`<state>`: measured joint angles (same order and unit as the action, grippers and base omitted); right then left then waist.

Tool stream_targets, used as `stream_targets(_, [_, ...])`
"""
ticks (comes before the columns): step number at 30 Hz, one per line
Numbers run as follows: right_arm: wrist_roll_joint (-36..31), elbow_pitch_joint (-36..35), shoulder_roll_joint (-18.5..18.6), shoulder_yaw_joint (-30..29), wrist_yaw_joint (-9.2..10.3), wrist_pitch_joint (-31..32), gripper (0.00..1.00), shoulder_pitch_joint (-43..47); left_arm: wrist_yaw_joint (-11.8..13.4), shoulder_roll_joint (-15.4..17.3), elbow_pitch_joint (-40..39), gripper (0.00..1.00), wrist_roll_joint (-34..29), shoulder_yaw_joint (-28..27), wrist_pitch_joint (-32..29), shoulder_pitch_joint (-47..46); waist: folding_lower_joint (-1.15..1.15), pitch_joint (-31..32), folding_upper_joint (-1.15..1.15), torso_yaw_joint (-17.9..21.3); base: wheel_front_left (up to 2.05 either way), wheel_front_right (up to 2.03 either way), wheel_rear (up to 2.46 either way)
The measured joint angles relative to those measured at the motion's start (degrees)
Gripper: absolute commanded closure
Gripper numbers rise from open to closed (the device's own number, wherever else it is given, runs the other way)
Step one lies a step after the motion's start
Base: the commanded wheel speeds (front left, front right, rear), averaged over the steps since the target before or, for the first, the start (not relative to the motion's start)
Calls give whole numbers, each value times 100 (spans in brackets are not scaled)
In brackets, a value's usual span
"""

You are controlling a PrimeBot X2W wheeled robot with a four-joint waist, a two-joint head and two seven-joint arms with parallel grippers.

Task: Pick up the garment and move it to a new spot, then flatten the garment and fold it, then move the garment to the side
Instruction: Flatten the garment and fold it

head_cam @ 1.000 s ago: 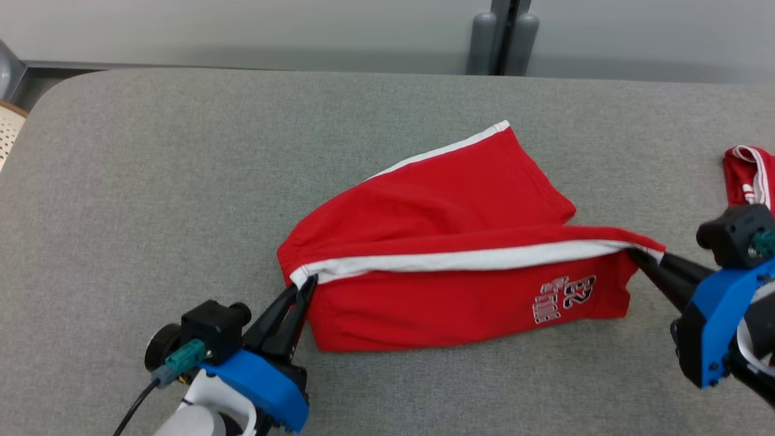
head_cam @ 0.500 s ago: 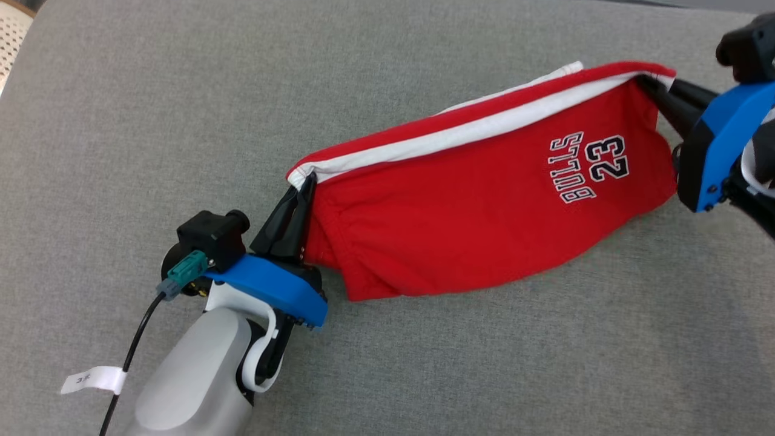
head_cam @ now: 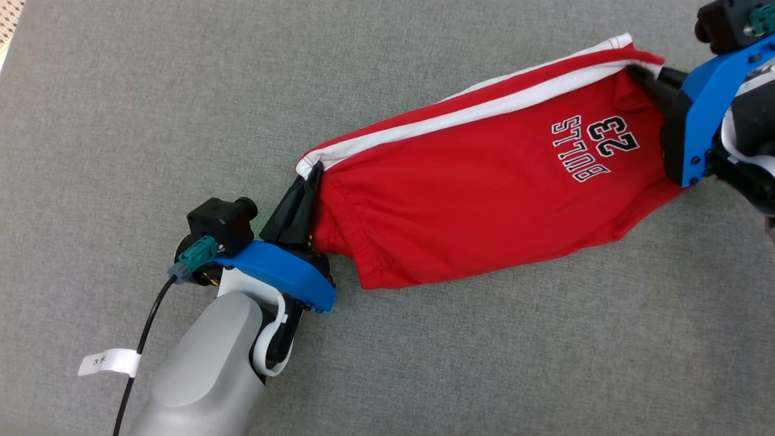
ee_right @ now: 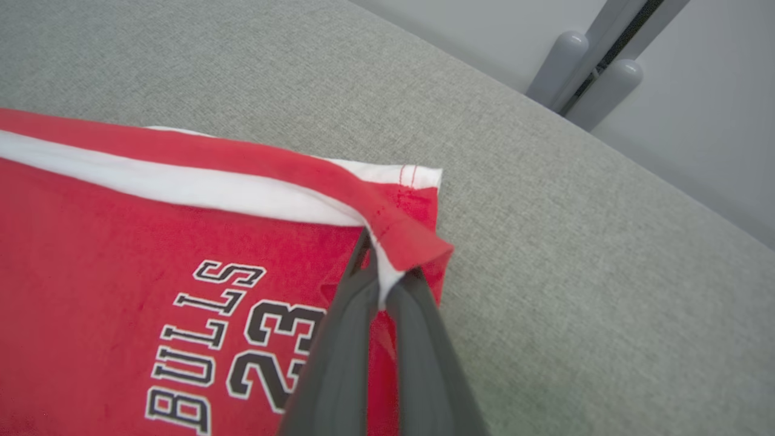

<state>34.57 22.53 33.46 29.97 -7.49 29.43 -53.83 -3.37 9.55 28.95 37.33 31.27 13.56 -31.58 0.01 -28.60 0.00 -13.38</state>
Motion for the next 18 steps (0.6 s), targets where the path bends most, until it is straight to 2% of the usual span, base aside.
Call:
stream_targets(1, [42, 45, -12, 42, 0, -11, 0, -1, -4, -4, 29, 75, 1, 2, 12, 0, 0, 20, 0, 7, 0, 0, 0])
stream_targets(2, [77, 86, -24, 73, 0, -41, 0, -4, -4, -3, 54, 34, 0, 2, 14, 0, 0, 45, 0, 17, 0, 0, 0])
stream_targets(3, [178, 154, -30, 152, 0, -110, 0, -7, -3, 1, 76, 0, 0, 1, 19, 8, 0, 113, 0, 37, 0, 0, 0])
stream_targets(10, [512, 237, 8, 350, 0, -432, 0, 200, -3, 94, -60, 0, 23, -14, 76, 431, -1, 554, 0, 112, 0, 0, 0])
stream_targets(16, [753, 255, 25, 401, 0, -724, 0, 663, 166, 220, -432, 0, -81, -243, 129, 914, -2, 999, 0, 164, 0, 0, 0])
stream_targets(18, [755, 312, 77, 370, 0, -982, 0, 912, 312, 244, -886, 0, -321, -628, 136, 1207, -2, 1261, 0, 175, 0, 0, 0])
